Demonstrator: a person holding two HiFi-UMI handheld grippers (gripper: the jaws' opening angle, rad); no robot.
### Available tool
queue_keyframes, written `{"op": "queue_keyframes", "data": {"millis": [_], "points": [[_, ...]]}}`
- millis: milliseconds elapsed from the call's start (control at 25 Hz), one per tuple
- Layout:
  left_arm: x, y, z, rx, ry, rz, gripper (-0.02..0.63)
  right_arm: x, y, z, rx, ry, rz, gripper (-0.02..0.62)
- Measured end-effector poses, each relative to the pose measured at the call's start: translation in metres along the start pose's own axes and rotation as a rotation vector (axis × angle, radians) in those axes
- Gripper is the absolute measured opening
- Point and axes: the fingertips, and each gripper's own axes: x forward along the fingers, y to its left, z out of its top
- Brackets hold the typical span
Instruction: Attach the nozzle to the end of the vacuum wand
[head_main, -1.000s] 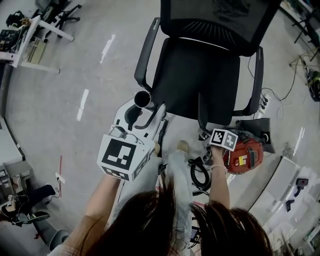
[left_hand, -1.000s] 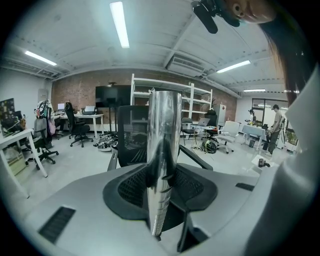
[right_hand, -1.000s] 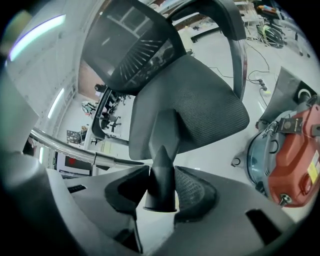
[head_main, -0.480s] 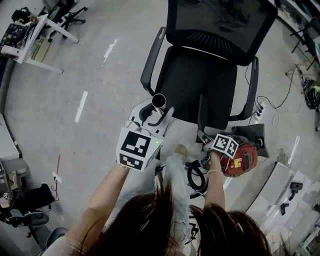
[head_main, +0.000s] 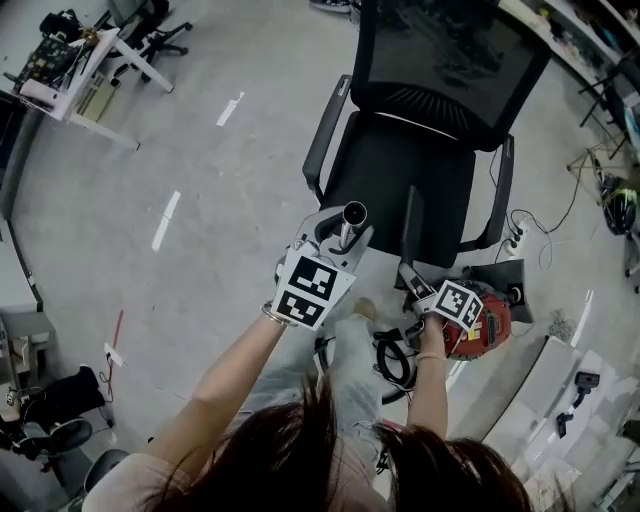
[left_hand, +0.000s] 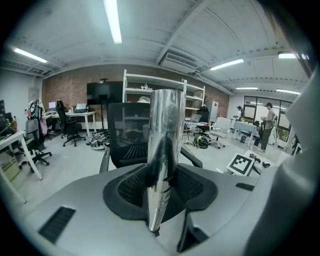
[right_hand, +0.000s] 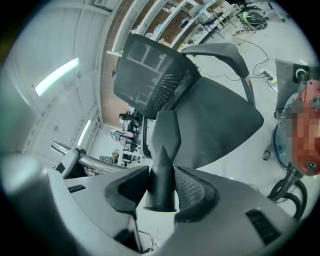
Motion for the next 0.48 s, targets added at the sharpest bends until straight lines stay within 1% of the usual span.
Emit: {"op": "queue_keyframes", "data": {"millis": [200, 360, 480], "points": [[-0.014, -0.015, -0.001, 0.019, 0.002, -0.030, 0.156, -0.018, 0.037, -0.001, -0.008, -0.049, 0.056, 0.175], [-0.023, -0.027, -0.007, 0.022, 0.003, -0.056, 0.156, -0.031, 0.075, 0.003, -0.013, -0.097, 0.129, 0.175], [-0.029, -0.034, -0.009, 0.033, 0.007, -0.072, 0.156, -0.040, 0.108, 0.007, -0.037, -0.135, 0.190, 0.175]]}}
